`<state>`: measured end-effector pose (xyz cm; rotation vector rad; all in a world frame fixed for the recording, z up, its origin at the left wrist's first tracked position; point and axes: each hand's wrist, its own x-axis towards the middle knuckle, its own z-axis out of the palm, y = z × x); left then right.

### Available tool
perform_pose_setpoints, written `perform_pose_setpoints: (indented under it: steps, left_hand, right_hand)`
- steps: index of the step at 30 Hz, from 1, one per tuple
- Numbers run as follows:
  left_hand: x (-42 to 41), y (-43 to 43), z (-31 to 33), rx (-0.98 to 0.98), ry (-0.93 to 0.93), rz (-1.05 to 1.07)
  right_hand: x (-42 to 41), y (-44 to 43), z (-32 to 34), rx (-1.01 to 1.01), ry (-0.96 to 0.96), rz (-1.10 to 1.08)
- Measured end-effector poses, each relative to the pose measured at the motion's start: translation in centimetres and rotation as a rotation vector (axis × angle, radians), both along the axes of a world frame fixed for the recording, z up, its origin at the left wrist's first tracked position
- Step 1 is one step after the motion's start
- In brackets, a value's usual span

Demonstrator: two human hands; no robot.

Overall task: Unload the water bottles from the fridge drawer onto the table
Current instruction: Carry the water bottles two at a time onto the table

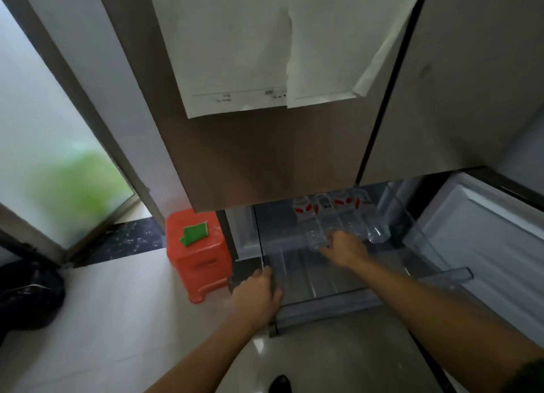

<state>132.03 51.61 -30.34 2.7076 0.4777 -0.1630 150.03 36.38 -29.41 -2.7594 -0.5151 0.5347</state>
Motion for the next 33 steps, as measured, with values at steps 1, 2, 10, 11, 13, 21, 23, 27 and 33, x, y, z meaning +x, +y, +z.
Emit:
perform_pose_setpoints:
  steps: [1, 2, 10, 11, 13, 21, 23, 27, 33]
  left_hand:
    - [0.3, 0.0, -0.4, 0.006, 0.033, -0.008]
    - [0.5, 0.0, -0.7, 0.01, 0.061, -0.009]
    - [0.5, -0.4, -1.4, -0.109, 0.058, 0.102]
    - [0.4, -0.4, -1.4, -0.097, 0.053, 0.115]
    - [0.5, -0.4, -1.4, -0.042, 0.053, 0.146]
    - [6.4, -2.3, -1.1, 0.049, -0.131, 0.248]
    - [8.0, -3.3, -2.3, -0.073, -0.073, 0.337]
    - [10.7, -4.2, -5.1, -0.357, 0.158, 0.562]
    - [12.4, -4.6, -5.8, -0.736, 0.487, 0.707]
  right_hand:
    - [0.9, 0.7, -0.4, -0.043, 0.0, -0.002]
    - [1.8, 1.5, -1.1, -0.062, 0.018, -0.003]
    - [6.9, 7.6, -8.5, -0.271, -0.148, 0.14]
    - [7.2, 8.0, -8.9, -0.306, -0.148, 0.167]
    - [7.8, 8.2, -8.9, -0.27, -0.097, 0.178]
    - [6.2, 0.6, -6.6, -0.233, 0.028, 0.566]
    - [5.8, -1.6, -6.6, -0.328, 0.093, 0.667]
    - [7.1, -5.6, -6.7, -0.327, 0.236, 0.733]
    - [10.2, -8.2, -6.7, -0.184, 0.336, 0.711]
